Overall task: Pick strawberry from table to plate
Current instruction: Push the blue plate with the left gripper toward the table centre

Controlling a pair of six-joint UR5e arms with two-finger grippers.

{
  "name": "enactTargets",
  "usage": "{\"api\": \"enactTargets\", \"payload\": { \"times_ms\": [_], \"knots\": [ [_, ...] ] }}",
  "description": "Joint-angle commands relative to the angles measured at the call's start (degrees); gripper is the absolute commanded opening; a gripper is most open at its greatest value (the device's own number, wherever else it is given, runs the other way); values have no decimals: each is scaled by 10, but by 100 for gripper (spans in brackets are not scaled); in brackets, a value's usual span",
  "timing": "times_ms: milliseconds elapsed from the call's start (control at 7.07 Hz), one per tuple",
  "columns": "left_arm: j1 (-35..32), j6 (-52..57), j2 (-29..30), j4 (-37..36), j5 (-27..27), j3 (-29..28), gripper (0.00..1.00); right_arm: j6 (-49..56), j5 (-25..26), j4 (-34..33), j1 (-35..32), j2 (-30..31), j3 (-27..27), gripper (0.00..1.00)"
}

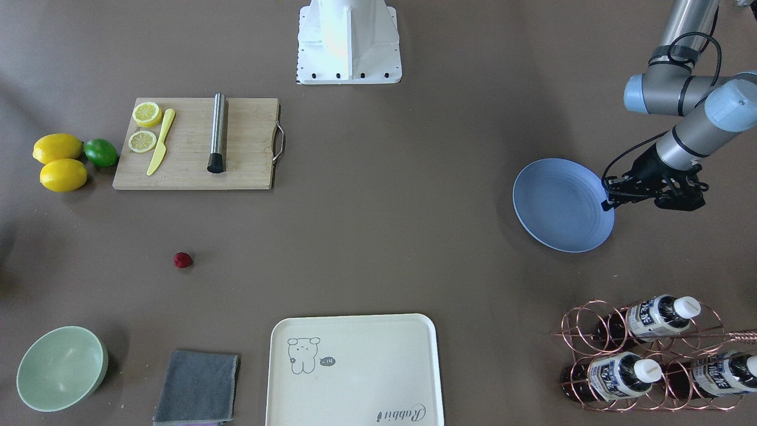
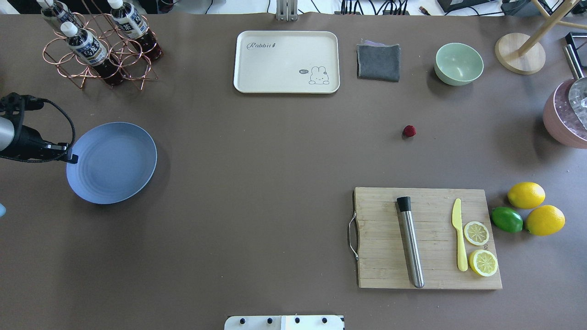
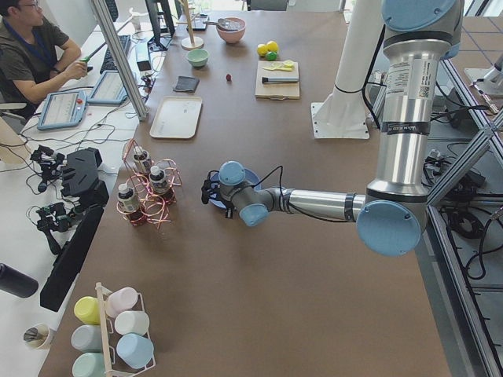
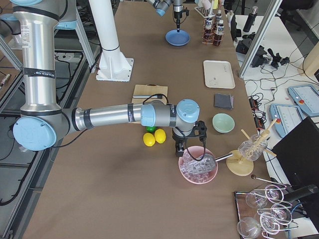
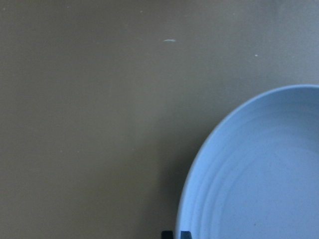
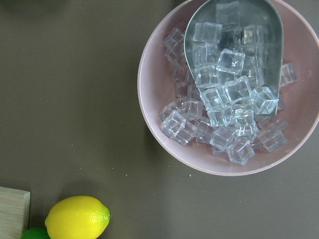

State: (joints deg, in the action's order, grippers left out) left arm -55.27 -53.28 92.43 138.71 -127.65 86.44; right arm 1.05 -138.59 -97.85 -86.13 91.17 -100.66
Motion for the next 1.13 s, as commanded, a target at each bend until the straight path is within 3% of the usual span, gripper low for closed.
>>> {"api": "enactTargets", "payload": {
  "times_ms": [0,142,425,708,991],
  "knots": [
    [-1,-69,32,-47,-1,52,0,-52,0,1,15,-13,-18,100],
    [8,-93,76,-123,2,88,0,-96,-1,1,38,-20,-33,100],
    [81,-206,123,-145,39,123,0,-202,-1,33,89,-28,-55,100],
    [181,-281,186,-176,123,122,0,-332,11,118,148,-39,-52,100],
    [266,-316,212,-187,204,119,0,-455,59,141,230,-97,-32,100]
  ]
}}
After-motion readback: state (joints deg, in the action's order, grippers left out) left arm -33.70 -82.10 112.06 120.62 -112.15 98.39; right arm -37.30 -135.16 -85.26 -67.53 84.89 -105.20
